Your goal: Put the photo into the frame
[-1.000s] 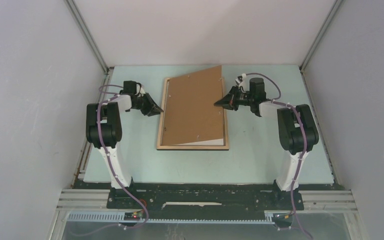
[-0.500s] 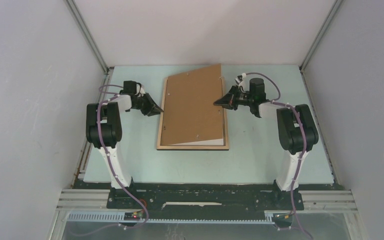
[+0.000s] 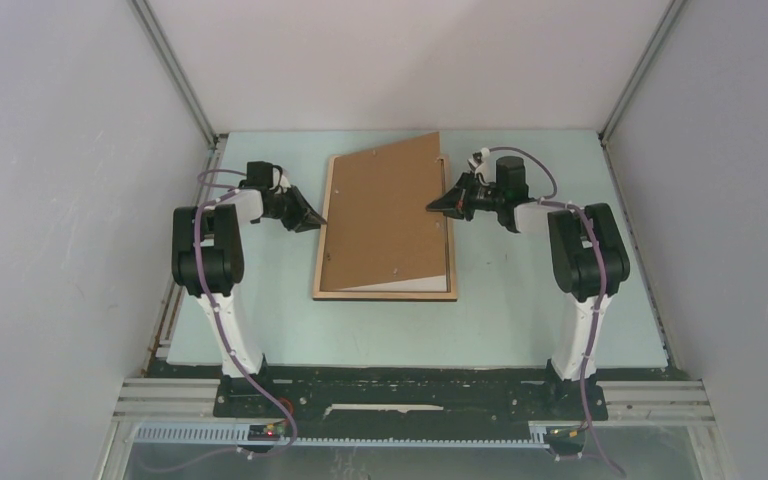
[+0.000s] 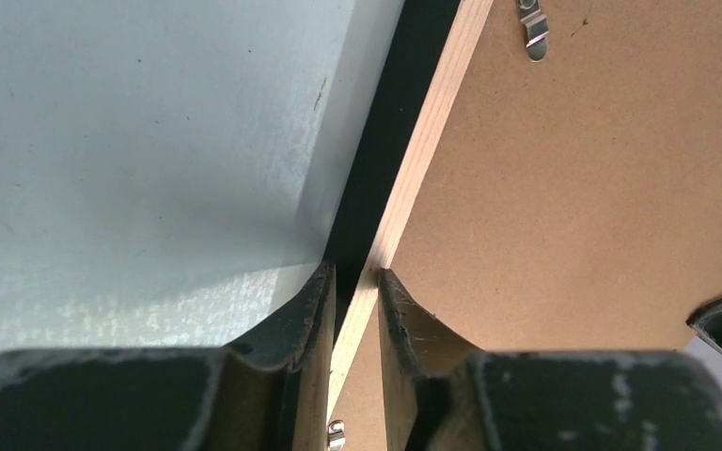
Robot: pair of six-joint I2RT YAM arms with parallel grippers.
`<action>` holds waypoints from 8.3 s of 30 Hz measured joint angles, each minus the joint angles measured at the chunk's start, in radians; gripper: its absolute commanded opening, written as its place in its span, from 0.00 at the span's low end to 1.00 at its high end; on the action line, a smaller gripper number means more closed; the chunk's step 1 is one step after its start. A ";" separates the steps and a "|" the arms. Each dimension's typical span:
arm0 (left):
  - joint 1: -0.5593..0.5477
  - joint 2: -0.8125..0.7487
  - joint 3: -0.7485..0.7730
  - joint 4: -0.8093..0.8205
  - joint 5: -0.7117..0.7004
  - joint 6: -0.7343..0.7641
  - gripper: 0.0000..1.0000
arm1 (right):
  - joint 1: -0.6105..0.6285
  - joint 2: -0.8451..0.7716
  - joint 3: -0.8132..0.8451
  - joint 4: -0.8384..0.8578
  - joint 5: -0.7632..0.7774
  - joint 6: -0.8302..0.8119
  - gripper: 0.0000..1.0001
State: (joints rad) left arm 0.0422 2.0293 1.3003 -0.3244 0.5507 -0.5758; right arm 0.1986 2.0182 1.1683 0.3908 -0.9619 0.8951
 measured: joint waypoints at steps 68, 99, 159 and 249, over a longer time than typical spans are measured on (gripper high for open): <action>0.003 0.000 0.005 -0.004 0.003 -0.001 0.20 | -0.006 0.019 -0.063 0.040 0.002 0.075 0.00; 0.006 0.006 0.005 0.014 0.016 -0.011 0.19 | 0.002 0.090 0.177 -0.471 0.091 -0.208 0.30; -0.117 -0.003 0.072 -0.127 -0.198 0.093 0.47 | -0.013 0.193 0.452 -0.522 0.595 -0.266 0.43; -0.262 -0.066 -0.114 0.122 0.003 -0.204 0.49 | 0.027 -0.203 0.072 -0.966 1.073 -0.578 0.66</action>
State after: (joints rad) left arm -0.2203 1.9636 1.1858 -0.2028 0.5541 -0.7795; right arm 0.2260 1.8153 1.2404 -0.5751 0.1108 0.3168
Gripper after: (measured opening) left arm 0.492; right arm 0.679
